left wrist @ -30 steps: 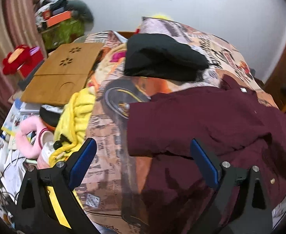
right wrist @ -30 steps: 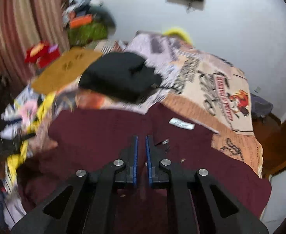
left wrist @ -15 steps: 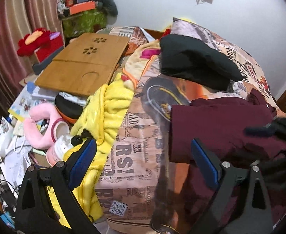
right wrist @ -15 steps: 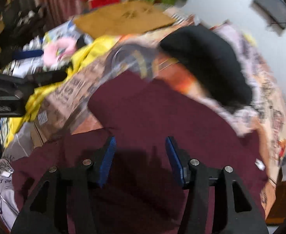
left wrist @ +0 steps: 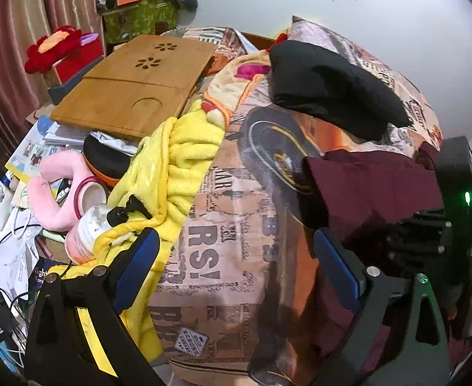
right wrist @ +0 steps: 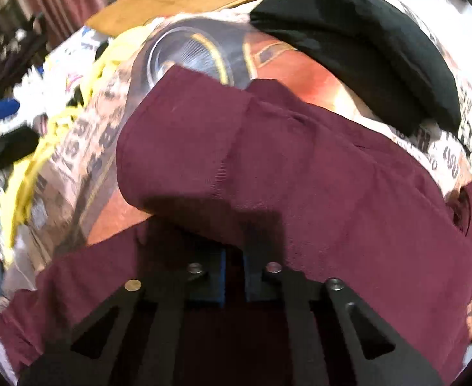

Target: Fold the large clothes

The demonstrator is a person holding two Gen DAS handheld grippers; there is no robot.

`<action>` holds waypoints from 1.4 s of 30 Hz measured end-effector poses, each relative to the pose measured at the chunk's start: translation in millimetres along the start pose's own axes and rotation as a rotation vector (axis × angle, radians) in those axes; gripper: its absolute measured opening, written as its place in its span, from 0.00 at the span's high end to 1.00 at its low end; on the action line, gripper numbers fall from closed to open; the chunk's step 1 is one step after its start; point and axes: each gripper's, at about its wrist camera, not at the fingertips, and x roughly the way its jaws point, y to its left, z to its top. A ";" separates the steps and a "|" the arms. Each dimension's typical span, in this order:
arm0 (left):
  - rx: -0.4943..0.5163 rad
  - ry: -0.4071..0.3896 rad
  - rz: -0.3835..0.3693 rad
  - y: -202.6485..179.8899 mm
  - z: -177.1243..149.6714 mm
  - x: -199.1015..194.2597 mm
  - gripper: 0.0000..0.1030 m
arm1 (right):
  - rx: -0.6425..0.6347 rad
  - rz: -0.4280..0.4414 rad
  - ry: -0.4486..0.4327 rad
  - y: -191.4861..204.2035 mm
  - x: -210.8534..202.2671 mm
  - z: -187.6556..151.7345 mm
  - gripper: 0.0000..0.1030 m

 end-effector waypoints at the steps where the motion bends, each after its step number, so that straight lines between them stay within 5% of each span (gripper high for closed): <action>1: 0.012 -0.006 -0.004 -3.0 -0.2 -4.2 0.06 | 0.025 0.006 -0.018 -5.5 -4.9 -1.4 0.96; 15: 0.209 -0.087 -0.041 -61.6 -12.9 -61.3 0.06 | 0.293 -0.045 -0.487 -90.9 -199.9 -43.3 0.96; 22: 0.300 0.002 -0.185 -100.1 -30.8 -57.1 0.06 | 0.486 -0.067 -0.649 -126.0 -248.5 -80.3 0.96; 26: 0.390 0.092 -0.205 -127.5 -48.7 -34.2 0.06 | 0.602 -0.072 -0.688 -149.9 -254.0 -114.5 0.96; 31: 0.535 0.130 -0.048 -158.0 -72.8 -3.4 0.06 | 0.740 -0.055 -0.701 -183.8 -254.8 -163.3 0.96; 42: 0.396 0.003 0.214 -126.3 -57.2 5.0 0.06 | 0.940 -0.048 -0.574 -212.1 -204.7 -276.2 0.96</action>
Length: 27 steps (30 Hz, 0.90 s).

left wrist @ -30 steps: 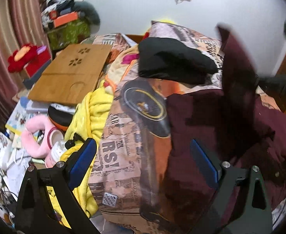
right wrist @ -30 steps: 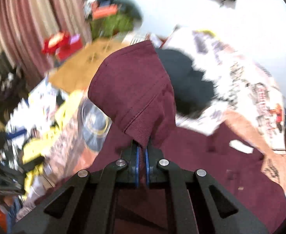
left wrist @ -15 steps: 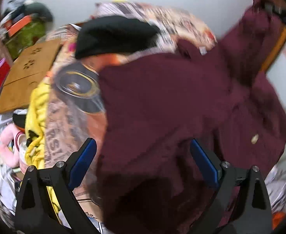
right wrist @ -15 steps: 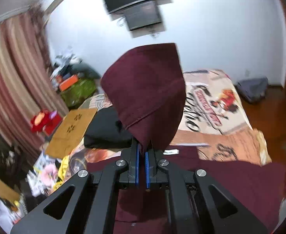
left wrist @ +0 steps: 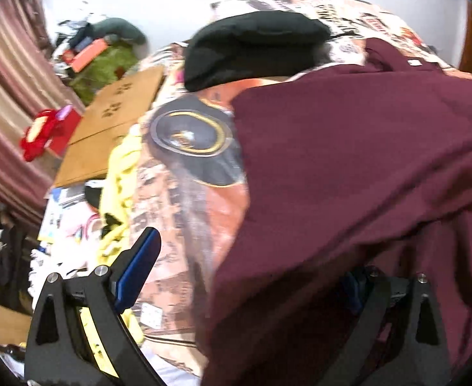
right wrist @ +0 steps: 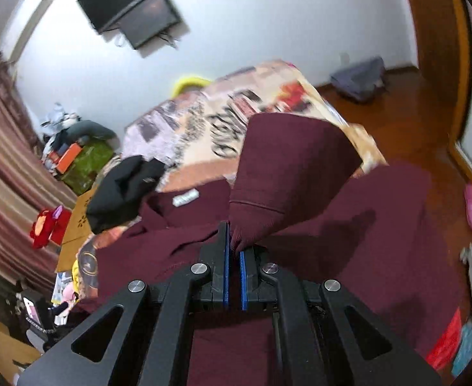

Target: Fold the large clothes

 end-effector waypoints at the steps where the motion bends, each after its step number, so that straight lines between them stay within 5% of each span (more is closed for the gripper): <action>1: -0.008 0.004 0.027 1.8 -1.6 3.4 0.06 | 0.018 -0.005 0.014 -6.7 2.8 -3.7 0.96; 5: -0.061 0.064 0.014 13.6 -8.7 20.1 0.06 | 0.050 -0.046 0.078 -27.8 13.3 -24.5 0.95; 10: -0.044 0.095 -0.019 12.2 -15.2 21.1 0.06 | 0.045 -0.112 0.052 -38.7 -1.4 -35.0 0.75; 15: -0.029 0.083 -0.138 10.2 -11.8 -0.3 0.06 | -0.012 -0.234 0.038 -36.9 -15.8 -37.9 0.67; 20: 0.031 -0.041 -0.178 1.8 2.0 -49.8 0.06 | -0.095 -0.290 -0.002 -19.1 -35.7 -29.1 0.67; 24: 0.008 -0.173 -0.135 3.1 20.9 -84.9 0.06 | -0.142 -0.252 -0.063 1.3 -49.4 -12.9 0.65; 27: -0.027 -0.245 -0.130 8.2 43.3 -97.8 0.06 | -0.195 -0.224 -0.092 21.4 -48.0 0.4 0.53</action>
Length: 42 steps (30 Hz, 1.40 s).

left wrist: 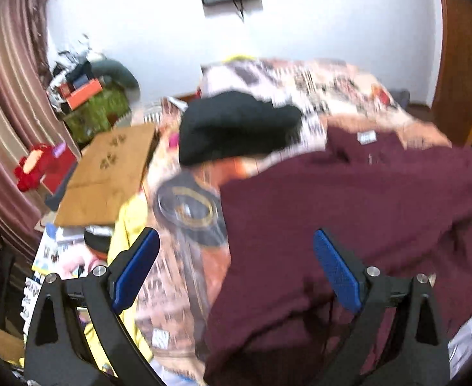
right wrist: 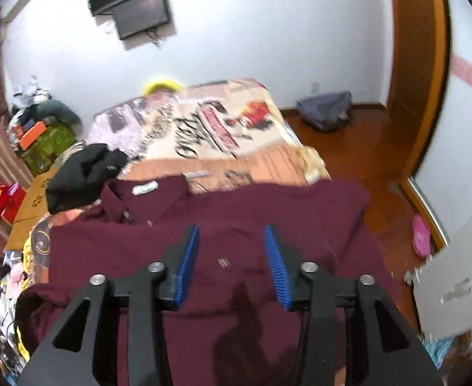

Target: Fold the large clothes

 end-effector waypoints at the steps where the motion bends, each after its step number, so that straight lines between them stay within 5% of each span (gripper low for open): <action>1: -0.003 0.000 -0.002 0.8 5.6 3.1 0.06 | -0.013 0.006 -0.008 6.4 1.6 3.4 0.50; 6: -0.015 0.084 -0.062 -2.2 15.3 39.7 0.06 | -0.069 0.074 0.083 29.0 39.3 1.3 0.50; 12: 0.009 0.235 -0.041 -13.6 -23.0 77.8 0.06 | -0.044 0.000 0.240 10.8 74.3 -39.2 0.50; 20: 0.047 0.367 -0.117 -16.2 -62.1 85.6 0.06 | 0.031 0.045 0.234 -27.6 45.0 -64.5 0.50; 24: 0.076 0.318 -0.062 -22.3 -57.3 74.3 0.06 | 0.082 0.074 0.219 -31.9 44.4 -66.9 0.50; 31: 0.051 0.190 -0.094 -30.5 -10.6 47.1 0.06 | 0.092 0.043 0.149 -34.0 21.8 -44.6 0.50; 36: 0.099 0.077 -0.134 -56.6 26.5 28.9 0.06 | 0.190 -0.002 0.062 -74.1 -1.7 -35.6 0.50; 42: 0.134 0.008 -0.225 -104.8 63.2 22.8 0.06 | 0.340 -0.097 0.074 -131.8 2.9 -49.8 0.50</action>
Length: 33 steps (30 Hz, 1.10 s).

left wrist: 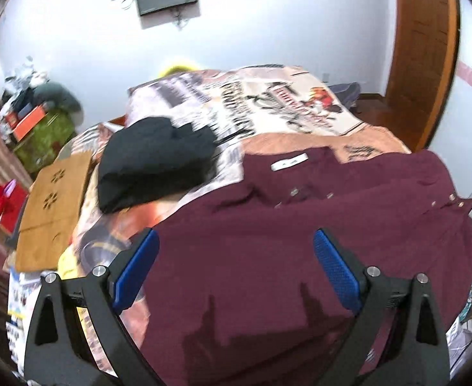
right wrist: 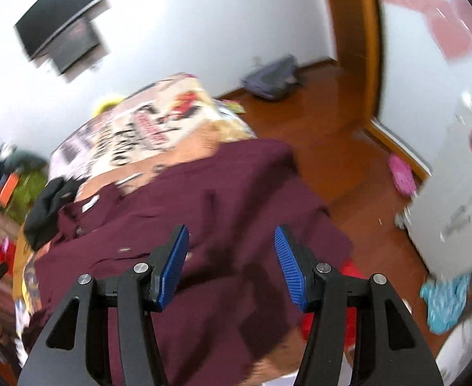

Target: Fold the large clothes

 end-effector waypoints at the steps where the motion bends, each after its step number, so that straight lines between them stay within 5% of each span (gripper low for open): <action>1: 0.005 0.002 -0.013 -6.6 3.5 3.2 0.06 | 0.043 0.000 0.020 -13.3 4.8 -1.5 0.50; 6: 0.031 0.058 -0.095 -45.9 5.6 32.1 0.06 | 0.190 0.027 0.133 -59.0 33.0 -16.5 0.50; 11: 0.026 0.237 -0.210 -78.0 -18.1 83.6 0.06 | 0.257 0.031 0.212 -78.9 60.7 -31.7 0.50; 15: 0.024 0.335 -0.230 -91.1 -38.2 107.7 0.06 | 0.297 0.065 0.196 -91.4 63.5 -27.9 0.47; 20: -0.002 0.339 -0.242 -87.6 -43.0 108.0 0.06 | 0.345 0.083 0.161 -99.0 78.1 -18.9 0.47; 23: -0.023 0.342 -0.245 -85.2 -47.0 107.6 0.06 | 0.404 0.077 0.117 -104.4 84.0 -17.5 0.54; 26: -0.022 0.331 -0.232 -85.0 -46.4 107.2 0.06 | 0.470 0.038 0.100 -109.6 85.8 -15.3 0.88; 33: -0.023 0.312 -0.232 -81.9 -46.9 106.4 0.06 | 0.420 0.091 0.005 -91.6 38.2 3.2 0.94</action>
